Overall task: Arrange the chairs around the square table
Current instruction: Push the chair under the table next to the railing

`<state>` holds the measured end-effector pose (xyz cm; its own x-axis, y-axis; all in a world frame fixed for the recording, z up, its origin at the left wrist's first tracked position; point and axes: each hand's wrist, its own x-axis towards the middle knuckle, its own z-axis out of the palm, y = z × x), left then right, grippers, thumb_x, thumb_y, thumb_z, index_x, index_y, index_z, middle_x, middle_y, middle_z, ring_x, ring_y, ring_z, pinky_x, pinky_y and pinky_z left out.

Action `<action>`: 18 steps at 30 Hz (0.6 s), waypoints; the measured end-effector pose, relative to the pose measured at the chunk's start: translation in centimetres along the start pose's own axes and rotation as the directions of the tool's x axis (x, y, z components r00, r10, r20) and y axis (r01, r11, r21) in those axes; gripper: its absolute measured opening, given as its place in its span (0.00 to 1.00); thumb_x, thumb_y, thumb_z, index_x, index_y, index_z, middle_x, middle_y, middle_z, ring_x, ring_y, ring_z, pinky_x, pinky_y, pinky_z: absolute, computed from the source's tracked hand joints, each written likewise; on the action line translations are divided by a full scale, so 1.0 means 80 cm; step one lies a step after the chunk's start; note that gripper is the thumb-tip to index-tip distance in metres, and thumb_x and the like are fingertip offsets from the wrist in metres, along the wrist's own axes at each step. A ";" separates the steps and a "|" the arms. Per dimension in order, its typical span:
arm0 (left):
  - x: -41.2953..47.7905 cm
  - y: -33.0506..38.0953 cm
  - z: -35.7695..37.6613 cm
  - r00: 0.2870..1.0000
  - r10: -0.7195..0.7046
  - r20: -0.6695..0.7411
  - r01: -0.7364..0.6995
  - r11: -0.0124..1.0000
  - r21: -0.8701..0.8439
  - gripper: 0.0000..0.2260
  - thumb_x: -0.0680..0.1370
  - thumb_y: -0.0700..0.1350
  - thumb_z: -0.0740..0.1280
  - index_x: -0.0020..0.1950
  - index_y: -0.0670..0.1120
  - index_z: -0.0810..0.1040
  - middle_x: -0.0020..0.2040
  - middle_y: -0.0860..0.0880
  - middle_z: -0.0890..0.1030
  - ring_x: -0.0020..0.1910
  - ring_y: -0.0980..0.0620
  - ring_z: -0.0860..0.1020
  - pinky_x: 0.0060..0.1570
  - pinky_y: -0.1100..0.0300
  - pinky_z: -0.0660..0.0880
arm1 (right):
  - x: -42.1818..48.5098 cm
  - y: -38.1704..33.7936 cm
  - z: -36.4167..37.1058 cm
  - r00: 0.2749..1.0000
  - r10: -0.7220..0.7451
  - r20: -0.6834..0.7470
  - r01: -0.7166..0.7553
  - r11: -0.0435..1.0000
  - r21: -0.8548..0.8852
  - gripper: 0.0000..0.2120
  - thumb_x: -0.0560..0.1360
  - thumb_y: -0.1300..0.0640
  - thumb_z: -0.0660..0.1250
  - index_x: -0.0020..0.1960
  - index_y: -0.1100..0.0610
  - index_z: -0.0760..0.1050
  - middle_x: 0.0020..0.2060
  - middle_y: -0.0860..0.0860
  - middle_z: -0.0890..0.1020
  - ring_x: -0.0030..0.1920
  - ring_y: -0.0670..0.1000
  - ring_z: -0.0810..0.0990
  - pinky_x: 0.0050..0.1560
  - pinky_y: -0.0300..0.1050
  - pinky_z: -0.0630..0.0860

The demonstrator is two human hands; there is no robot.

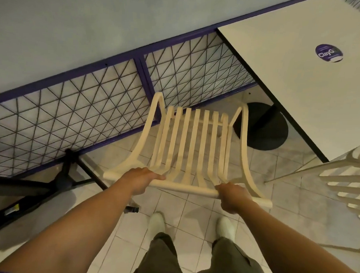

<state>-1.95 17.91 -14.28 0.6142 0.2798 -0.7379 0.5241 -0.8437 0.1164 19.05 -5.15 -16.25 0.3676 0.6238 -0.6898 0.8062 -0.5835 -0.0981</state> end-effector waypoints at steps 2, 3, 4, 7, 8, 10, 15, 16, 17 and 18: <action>0.007 -0.010 -0.008 1.000 0.024 -0.005 -0.024 0.999 0.027 0.39 0.78 0.30 0.61 0.76 0.70 0.59 0.64 0.47 0.74 0.55 0.44 0.77 0.51 0.52 0.75 | 0.000 -0.008 0.002 1.000 0.030 -0.001 -0.030 0.999 0.016 0.13 0.75 0.57 0.69 0.59 0.48 0.75 0.48 0.48 0.78 0.47 0.49 0.79 0.53 0.47 0.78; 0.010 -0.014 -0.012 0.999 0.035 -0.008 -0.035 0.999 0.037 0.39 0.79 0.31 0.60 0.76 0.70 0.60 0.64 0.47 0.74 0.56 0.44 0.77 0.51 0.52 0.75 | 0.000 -0.013 0.003 0.999 0.045 -0.001 -0.045 0.999 0.031 0.13 0.75 0.58 0.69 0.58 0.48 0.75 0.47 0.47 0.78 0.46 0.50 0.79 0.53 0.47 0.78; 0.013 -0.018 -0.017 0.999 0.046 -0.009 -0.046 0.998 0.049 0.38 0.79 0.31 0.60 0.76 0.70 0.60 0.64 0.47 0.74 0.56 0.44 0.77 0.50 0.52 0.75 | 0.000 -0.016 0.004 0.999 0.052 -0.004 -0.052 0.998 0.042 0.13 0.75 0.58 0.69 0.58 0.48 0.75 0.47 0.47 0.78 0.46 0.50 0.78 0.53 0.48 0.78; 0.023 -0.028 -0.028 0.996 0.094 -0.013 -0.092 0.992 0.090 0.38 0.79 0.31 0.61 0.76 0.69 0.61 0.64 0.46 0.74 0.56 0.44 0.77 0.51 0.50 0.76 | 0.001 -0.025 0.006 0.997 0.078 -0.014 -0.077 0.994 0.074 0.13 0.74 0.57 0.69 0.58 0.47 0.75 0.47 0.47 0.78 0.46 0.50 0.79 0.53 0.49 0.78; 0.025 -0.029 -0.031 0.994 0.109 -0.015 -0.107 0.989 0.100 0.37 0.79 0.32 0.62 0.76 0.69 0.61 0.63 0.46 0.74 0.56 0.44 0.77 0.50 0.50 0.76 | 0.000 -0.026 0.006 0.995 0.094 -0.015 -0.093 0.992 0.084 0.14 0.74 0.57 0.69 0.58 0.47 0.75 0.47 0.47 0.78 0.46 0.50 0.79 0.53 0.48 0.79; 0.027 -0.030 -0.035 0.990 0.140 -0.011 -0.137 0.981 0.134 0.37 0.79 0.32 0.62 0.77 0.67 0.61 0.63 0.46 0.75 0.55 0.44 0.77 0.47 0.52 0.74 | -0.002 -0.028 0.004 0.992 0.124 -0.011 -0.123 0.988 0.091 0.14 0.75 0.57 0.68 0.59 0.47 0.76 0.46 0.47 0.78 0.45 0.50 0.79 0.51 0.47 0.79; 0.029 -0.033 -0.035 0.986 0.165 0.011 -0.165 0.978 0.125 0.36 0.79 0.33 0.62 0.77 0.67 0.60 0.63 0.46 0.76 0.52 0.44 0.78 0.44 0.53 0.73 | -0.006 -0.035 0.005 0.986 0.166 -0.034 -0.160 0.977 0.141 0.13 0.75 0.57 0.68 0.58 0.46 0.77 0.44 0.46 0.78 0.43 0.47 0.79 0.51 0.46 0.79; 0.031 -0.035 -0.036 0.985 0.172 0.011 -0.172 0.979 0.111 0.35 0.79 0.35 0.62 0.77 0.68 0.60 0.63 0.47 0.76 0.52 0.45 0.78 0.45 0.52 0.75 | -0.004 -0.035 0.005 0.986 0.166 -0.030 -0.160 0.975 0.153 0.13 0.75 0.57 0.69 0.58 0.46 0.77 0.43 0.46 0.78 0.43 0.47 0.79 0.51 0.47 0.80; 0.032 -0.038 -0.035 0.984 0.178 0.011 -0.178 0.979 0.101 0.34 0.79 0.37 0.63 0.77 0.68 0.61 0.63 0.47 0.77 0.53 0.45 0.78 0.47 0.51 0.76 | -0.004 -0.034 0.006 0.987 0.159 -0.023 -0.153 0.975 0.161 0.13 0.75 0.57 0.69 0.57 0.45 0.77 0.43 0.45 0.78 0.43 0.47 0.79 0.52 0.48 0.80; 0.033 -0.039 -0.035 0.983 0.182 0.009 -0.182 0.979 0.094 0.32 0.79 0.40 0.64 0.76 0.68 0.61 0.64 0.48 0.77 0.54 0.46 0.78 0.50 0.50 0.77 | -0.004 -0.033 0.005 0.990 0.144 -0.013 -0.140 0.975 0.170 0.13 0.75 0.57 0.69 0.57 0.45 0.77 0.43 0.45 0.78 0.43 0.47 0.79 0.53 0.48 0.79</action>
<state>-0.31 22.52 -14.74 0.6937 0.1174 -0.7106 0.3461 -0.9196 0.1859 16.64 -4.05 -16.04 0.4856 0.5400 -0.6874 0.6561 -0.7448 -0.1215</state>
